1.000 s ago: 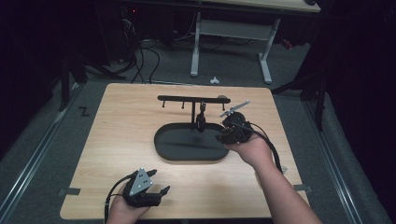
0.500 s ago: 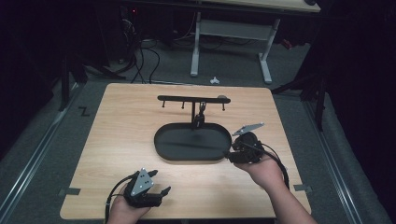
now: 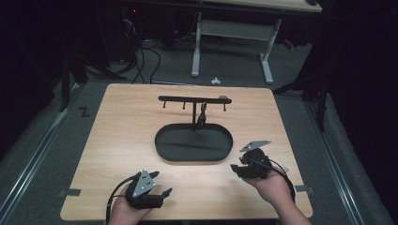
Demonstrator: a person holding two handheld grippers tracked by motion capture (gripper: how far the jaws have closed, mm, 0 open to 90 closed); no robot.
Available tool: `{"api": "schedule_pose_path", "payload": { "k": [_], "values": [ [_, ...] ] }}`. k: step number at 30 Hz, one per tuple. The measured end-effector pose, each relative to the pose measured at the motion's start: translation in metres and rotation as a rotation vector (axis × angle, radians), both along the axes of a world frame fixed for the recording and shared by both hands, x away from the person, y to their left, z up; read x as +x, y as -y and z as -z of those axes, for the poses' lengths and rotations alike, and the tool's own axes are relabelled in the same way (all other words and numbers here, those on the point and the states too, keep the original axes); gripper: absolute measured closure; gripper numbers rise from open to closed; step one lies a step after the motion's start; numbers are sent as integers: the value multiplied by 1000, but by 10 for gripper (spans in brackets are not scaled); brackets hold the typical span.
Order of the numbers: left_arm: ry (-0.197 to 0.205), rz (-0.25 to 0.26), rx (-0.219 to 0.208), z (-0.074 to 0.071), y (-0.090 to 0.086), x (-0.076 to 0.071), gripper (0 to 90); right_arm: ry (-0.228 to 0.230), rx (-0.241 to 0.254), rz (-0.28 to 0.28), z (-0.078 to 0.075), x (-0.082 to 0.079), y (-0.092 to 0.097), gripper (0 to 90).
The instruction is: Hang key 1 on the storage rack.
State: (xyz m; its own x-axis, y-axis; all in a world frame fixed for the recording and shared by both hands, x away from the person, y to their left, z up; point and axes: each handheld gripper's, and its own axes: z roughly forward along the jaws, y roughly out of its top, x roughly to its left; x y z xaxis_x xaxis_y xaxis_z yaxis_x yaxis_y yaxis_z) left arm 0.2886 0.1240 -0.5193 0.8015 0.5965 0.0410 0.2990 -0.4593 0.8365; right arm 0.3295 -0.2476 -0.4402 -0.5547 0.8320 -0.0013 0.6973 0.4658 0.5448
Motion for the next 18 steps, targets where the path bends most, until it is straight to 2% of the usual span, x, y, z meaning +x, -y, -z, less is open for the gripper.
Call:
{"api": "schedule_pose_path", "payload": {
  "k": [7,10,18],
  "values": [
    [-1,-2,-1,0,0,0,252,-5,-4,36,15,-7,20,560],
    [-1,1,3,0,0,0,252,-2,4,59,19,-8,27,573],
    [-3,-2,3,1,0,0,253,-12,-13,101,27,-11,40,606]
  ]
}}
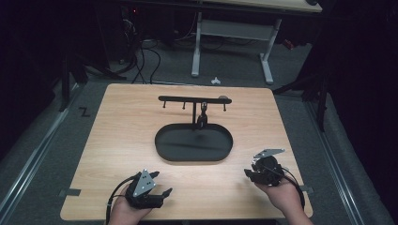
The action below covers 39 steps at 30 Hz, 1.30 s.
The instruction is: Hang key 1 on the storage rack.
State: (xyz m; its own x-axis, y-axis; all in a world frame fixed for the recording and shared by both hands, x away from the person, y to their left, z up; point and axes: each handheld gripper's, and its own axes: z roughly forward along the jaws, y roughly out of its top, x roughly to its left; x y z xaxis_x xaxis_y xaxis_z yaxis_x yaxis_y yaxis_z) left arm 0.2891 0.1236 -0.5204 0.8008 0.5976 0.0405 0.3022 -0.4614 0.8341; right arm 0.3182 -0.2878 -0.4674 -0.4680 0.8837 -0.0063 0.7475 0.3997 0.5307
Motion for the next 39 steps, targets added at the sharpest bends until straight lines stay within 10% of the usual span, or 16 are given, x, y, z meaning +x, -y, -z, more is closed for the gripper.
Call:
{"api": "schedule_pose_path", "payload": {
  "k": [17,39],
  "values": [
    [-5,2,1,1,0,0,253,-53,-1,120,11,33,34,589],
    [-11,5,5,1,-1,0,254,-160,-22,131,29,53,36,597]
  ]
}}
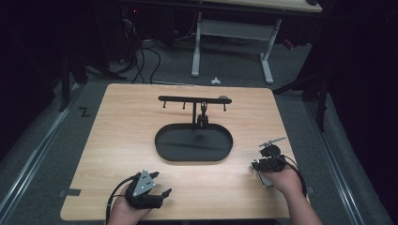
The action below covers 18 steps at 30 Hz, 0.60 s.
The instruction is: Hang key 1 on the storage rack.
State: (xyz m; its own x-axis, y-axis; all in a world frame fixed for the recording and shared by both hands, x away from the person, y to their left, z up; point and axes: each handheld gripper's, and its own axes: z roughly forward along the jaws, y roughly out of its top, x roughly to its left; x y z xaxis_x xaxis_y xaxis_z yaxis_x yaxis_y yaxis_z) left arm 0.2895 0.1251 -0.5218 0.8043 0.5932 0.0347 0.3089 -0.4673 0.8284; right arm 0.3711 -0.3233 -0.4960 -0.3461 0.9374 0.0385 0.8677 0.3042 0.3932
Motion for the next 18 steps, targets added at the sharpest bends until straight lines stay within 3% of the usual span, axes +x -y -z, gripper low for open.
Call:
{"api": "schedule_pose_path", "payload": {
  "k": [8,18],
  "values": [
    [1,3,2,0,0,0,255,19,-38,-23,1,-2,-3,644],
    [1,7,4,0,1,-1,255,-13,-61,-57,-2,1,-9,733]
  ]
}}
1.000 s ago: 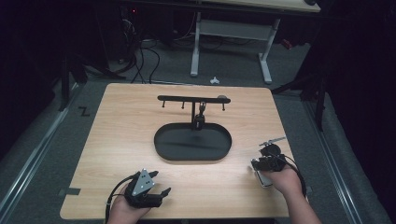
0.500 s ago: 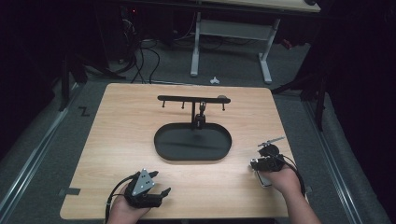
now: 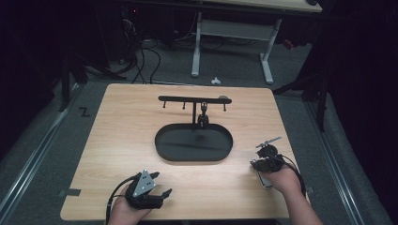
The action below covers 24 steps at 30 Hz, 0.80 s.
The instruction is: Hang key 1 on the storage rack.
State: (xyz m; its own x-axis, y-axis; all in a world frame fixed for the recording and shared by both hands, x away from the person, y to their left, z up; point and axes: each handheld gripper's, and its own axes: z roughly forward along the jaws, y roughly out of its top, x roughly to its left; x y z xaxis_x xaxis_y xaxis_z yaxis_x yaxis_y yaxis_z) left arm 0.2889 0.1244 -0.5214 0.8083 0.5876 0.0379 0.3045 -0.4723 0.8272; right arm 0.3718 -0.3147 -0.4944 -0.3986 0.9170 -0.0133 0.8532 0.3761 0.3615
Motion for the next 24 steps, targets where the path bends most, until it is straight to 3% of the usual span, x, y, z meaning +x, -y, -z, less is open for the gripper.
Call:
{"api": "schedule_pose_path", "payload": {
  "k": [6,9,11,14,24],
  "values": [
    [1,2,-1,0,1,0,255,-27,-14,-17,-2,2,-5,759],
    [-1,1,-2,0,0,1,255,-23,-17,-40,-5,2,-8,864],
    [-3,1,-2,1,0,2,255,-30,-48,-59,-6,2,-12,864],
    [-1,2,-1,1,1,1,255,-40,-54,-80,-6,3,-15,862],
    [-1,3,3,1,2,0,256,-60,-32,-76,-3,5,-15,864]
  ]
}}
